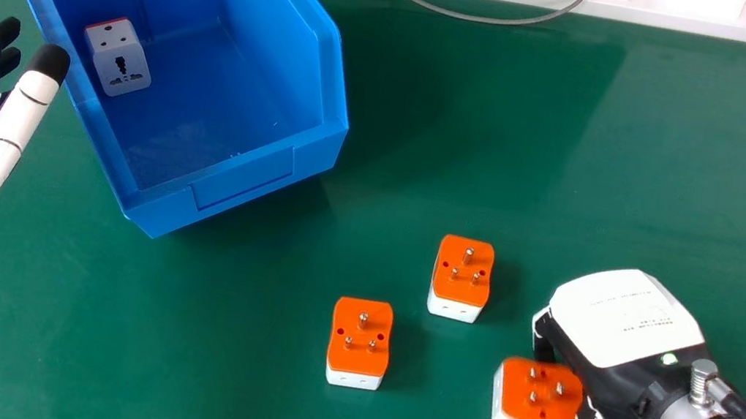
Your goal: Pick all objects and put in blue box
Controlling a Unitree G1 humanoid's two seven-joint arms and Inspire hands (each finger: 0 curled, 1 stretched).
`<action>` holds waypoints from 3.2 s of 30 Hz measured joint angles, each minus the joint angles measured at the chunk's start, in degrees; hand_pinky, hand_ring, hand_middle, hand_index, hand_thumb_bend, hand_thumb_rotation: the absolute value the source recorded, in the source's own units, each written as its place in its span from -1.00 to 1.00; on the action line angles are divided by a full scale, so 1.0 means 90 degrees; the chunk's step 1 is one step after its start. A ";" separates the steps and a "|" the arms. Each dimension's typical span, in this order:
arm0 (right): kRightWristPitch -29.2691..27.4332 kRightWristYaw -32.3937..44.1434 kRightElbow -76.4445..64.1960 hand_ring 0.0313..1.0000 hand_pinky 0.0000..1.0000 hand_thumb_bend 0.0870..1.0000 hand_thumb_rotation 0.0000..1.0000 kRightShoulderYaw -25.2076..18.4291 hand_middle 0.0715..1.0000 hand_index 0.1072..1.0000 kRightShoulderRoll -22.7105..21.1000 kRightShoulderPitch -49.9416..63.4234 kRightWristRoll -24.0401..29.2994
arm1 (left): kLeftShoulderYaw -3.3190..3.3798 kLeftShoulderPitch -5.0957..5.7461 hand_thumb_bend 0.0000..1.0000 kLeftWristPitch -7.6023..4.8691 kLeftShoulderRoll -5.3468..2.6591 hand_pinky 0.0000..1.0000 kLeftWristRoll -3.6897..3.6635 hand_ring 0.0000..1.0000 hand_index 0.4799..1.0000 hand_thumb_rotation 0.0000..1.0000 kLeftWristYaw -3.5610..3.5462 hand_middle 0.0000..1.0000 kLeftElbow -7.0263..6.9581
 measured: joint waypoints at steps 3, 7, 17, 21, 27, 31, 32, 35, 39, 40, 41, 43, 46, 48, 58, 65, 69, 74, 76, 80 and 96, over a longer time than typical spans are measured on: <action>0.0135 0.0143 0.0032 -0.31 -0.52 -0.08 -1.00 0.0001 -0.19 -0.04 0.0095 -0.0041 0.0007 | 0.0000 0.0000 0.45 0.0000 0.0010 0.80 0.0000 0.93 0.93 0.90 0.0000 0.97 0.0011; 0.0343 0.0334 0.0074 -0.26 -0.42 -0.08 -1.00 -0.0006 -0.11 -0.09 0.0212 -0.0103 0.0099 | 0.0000 -0.0001 0.45 0.0000 0.0026 0.80 -0.0001 0.93 0.93 0.91 0.0000 0.97 0.0016; 0.0550 0.0125 0.0043 -0.23 -0.37 -0.08 -1.00 -0.0170 -0.03 -0.11 0.0441 -0.0091 0.0531 | -0.0002 -0.0001 0.48 -0.0051 0.0031 0.80 -0.0001 0.93 0.93 0.91 0.0000 0.97 0.0049; 0.0583 0.0120 -0.0209 -0.26 -0.43 -0.08 -1.00 -0.0268 -0.05 -0.07 0.0461 -0.0033 0.0652 | -0.0004 -0.0015 0.45 -0.0122 0.0033 0.80 -0.0014 0.93 0.93 0.91 -0.0004 0.97 0.0178; 0.0674 0.0557 -0.1433 -0.31 -0.51 -0.09 -1.00 -0.0661 -0.07 -0.03 0.0398 0.0090 0.0952 | -0.0020 -0.0064 0.26 -0.0117 0.0031 0.82 -0.0071 0.93 0.94 0.86 -0.0011 0.97 0.0288; 0.0675 0.0822 -0.2282 -0.34 -0.59 -0.10 -1.00 -0.0883 -0.10 -0.03 0.0435 -0.0070 0.1152 | -0.0068 -0.0065 0.19 -0.0118 0.0031 0.84 -0.0061 0.94 0.97 0.85 -0.0010 0.98 0.0288; 0.0681 0.0854 -0.2337 -0.33 -0.63 -0.10 -1.00 -0.0888 -0.10 -0.06 0.0496 -0.0166 0.1253 | -0.0075 -0.0065 0.18 -0.0119 0.0032 0.84 -0.0052 0.94 0.97 0.85 -0.0008 0.98 0.0292; 0.0661 0.0868 -0.2392 -0.65 -0.81 -0.07 -1.00 -0.0878 -0.13 -0.13 0.0781 -0.0597 0.1499 | -0.0090 -0.0074 0.16 -0.0132 0.0032 0.85 -0.0044 0.95 0.99 0.86 -0.0007 0.99 0.0341; 0.0422 0.0553 -0.2189 -0.84 -0.92 -0.07 -1.00 -0.0764 -0.14 -0.16 0.1125 -0.1271 0.1751 | -0.0094 -0.0057 0.20 -0.0146 0.0031 0.86 -0.0045 0.95 0.99 0.86 -0.0002 0.98 0.0382; 0.0276 0.0366 -0.2016 -0.84 -0.92 -0.07 -1.00 -0.0682 -0.14 -0.16 0.1232 -0.1514 0.1798 | -0.0104 -0.0051 0.20 -0.0156 0.0030 0.86 -0.0046 0.95 0.99 0.86 -0.0002 0.98 0.0377; 0.0149 0.0219 -0.1878 -0.87 -0.94 -0.06 -1.00 -0.0620 -0.14 -0.16 0.1305 -0.1692 0.1822 | -0.0115 -0.0032 0.20 -0.0168 0.0027 0.86 -0.0048 0.95 0.99 0.86 0.0000 0.98 0.0355; -0.0149 -0.0141 -0.1519 -0.88 -0.94 -0.06 -1.00 -0.0528 -0.14 -0.16 0.1417 -0.1959 0.1904 | -0.0116 0.0069 0.20 -0.0170 0.0017 0.86 -0.0052 0.95 0.99 0.86 0.0019 0.98 0.0236; -0.0470 -0.0540 -0.1061 -0.89 -0.95 -0.06 -1.00 -0.0476 -0.14 -0.17 0.1473 -0.2154 0.2040 | -0.0136 0.0250 0.20 -0.0169 -0.0044 0.86 -0.0064 0.95 0.99 0.87 0.0024 0.98 -0.0014; -0.0591 -0.0758 -0.0777 -0.88 -0.94 -0.07 -1.00 -0.0438 -0.18 -0.17 0.1524 -0.2200 0.2064 | -0.0117 0.0532 0.19 -0.0123 -0.0126 0.86 -0.0098 0.95 0.99 0.87 0.0035 0.98 -0.0382; -0.0446 -0.1917 -0.0292 -0.56 -0.66 -0.08 -1.00 -0.0363 -0.27 -0.10 0.1954 -0.2060 0.1720 | -0.0081 0.1374 0.15 -0.0222 -0.0472 0.88 -0.0124 0.96 1.00 0.86 0.0047 0.99 -0.1090; -0.0351 -0.3158 0.0192 -0.10 -0.21 -0.12 -0.74 -0.0339 0.05 -0.13 0.2539 -0.1313 0.1755 | -0.0079 0.2085 0.31 -0.1443 -0.0646 0.85 0.0009 0.96 0.99 0.84 0.0047 0.98 -0.0988; -0.0183 -0.3502 0.0156 0.35 0.14 -0.37 -0.42 -0.0446 0.43 0.34 0.3103 -0.0712 0.2380 | -0.0080 0.2481 0.38 -0.1992 -0.0734 0.80 0.0009 0.93 0.94 0.81 0.0042 0.95 -0.0874; -0.0437 -0.3776 0.0225 0.58 0.35 -0.48 -0.22 -0.0593 0.64 0.60 0.3437 -0.0078 0.3408 | -0.0135 0.2844 0.40 -0.2414 -0.0962 0.77 0.0023 0.91 0.88 0.77 0.0069 0.93 -0.0788; -0.0793 -0.3893 0.0352 0.68 0.45 -0.48 -0.06 -0.0671 0.73 0.68 0.3547 0.0078 0.3907 | -0.0210 0.2915 0.40 -0.2731 -0.1071 0.76 0.0111 0.90 0.86 0.76 0.0093 0.92 -0.0623; -0.1474 -0.3847 0.0785 0.91 0.69 -0.50 0.53 -0.0797 0.92 0.87 0.3583 0.0179 0.4846 | -0.0269 0.2982 0.36 -0.3208 -0.1265 0.70 0.0195 0.87 0.81 0.69 0.0195 0.90 -0.0277; -0.2393 -0.3279 0.1759 1.00 1.00 -0.17 1.00 -0.1129 1.00 1.00 0.3420 0.0244 0.6067 | -0.0282 0.3153 0.58 -0.3432 -0.1576 0.66 0.0226 0.86 0.77 0.65 0.0506 0.88 -0.0271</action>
